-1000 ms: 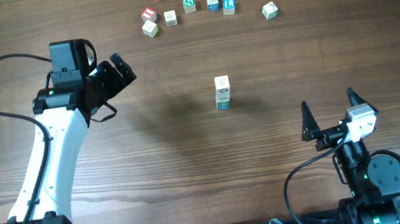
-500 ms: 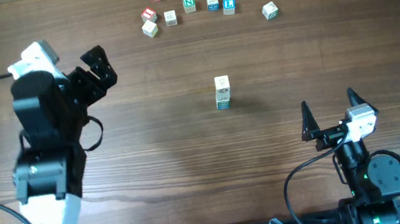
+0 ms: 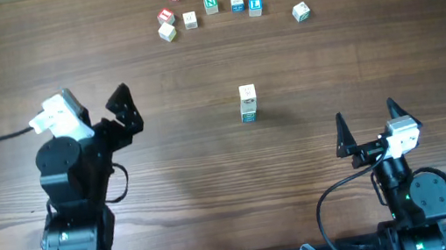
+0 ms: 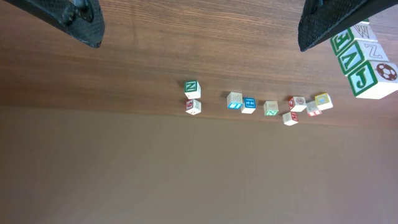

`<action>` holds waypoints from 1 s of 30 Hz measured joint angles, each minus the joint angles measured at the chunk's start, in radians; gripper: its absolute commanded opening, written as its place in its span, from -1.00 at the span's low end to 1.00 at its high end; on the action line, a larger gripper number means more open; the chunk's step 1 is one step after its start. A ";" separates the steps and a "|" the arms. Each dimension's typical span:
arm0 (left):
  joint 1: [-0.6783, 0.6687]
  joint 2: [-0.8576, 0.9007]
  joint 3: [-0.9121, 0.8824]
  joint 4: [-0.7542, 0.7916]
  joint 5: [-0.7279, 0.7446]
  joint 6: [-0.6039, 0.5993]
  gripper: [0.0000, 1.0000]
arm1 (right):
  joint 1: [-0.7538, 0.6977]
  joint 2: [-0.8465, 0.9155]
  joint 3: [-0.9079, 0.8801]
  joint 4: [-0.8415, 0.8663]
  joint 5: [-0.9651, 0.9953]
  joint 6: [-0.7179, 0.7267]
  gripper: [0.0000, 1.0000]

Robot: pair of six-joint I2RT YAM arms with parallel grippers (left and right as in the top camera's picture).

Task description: Form a tower

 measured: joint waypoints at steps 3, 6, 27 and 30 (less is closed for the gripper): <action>0.000 -0.043 -0.063 0.002 0.000 0.000 1.00 | 0.000 0.000 0.000 0.000 0.000 0.000 0.99; 0.000 -0.089 -0.142 0.028 0.000 0.000 0.99 | 0.000 0.000 0.000 0.000 0.000 0.000 0.99; 0.001 -0.549 -0.494 0.013 0.000 0.000 1.00 | 0.000 0.000 0.000 0.000 0.000 0.000 0.99; 0.005 -0.598 -0.496 -0.049 -0.009 0.000 1.00 | 0.000 0.000 0.000 0.000 0.000 0.000 0.99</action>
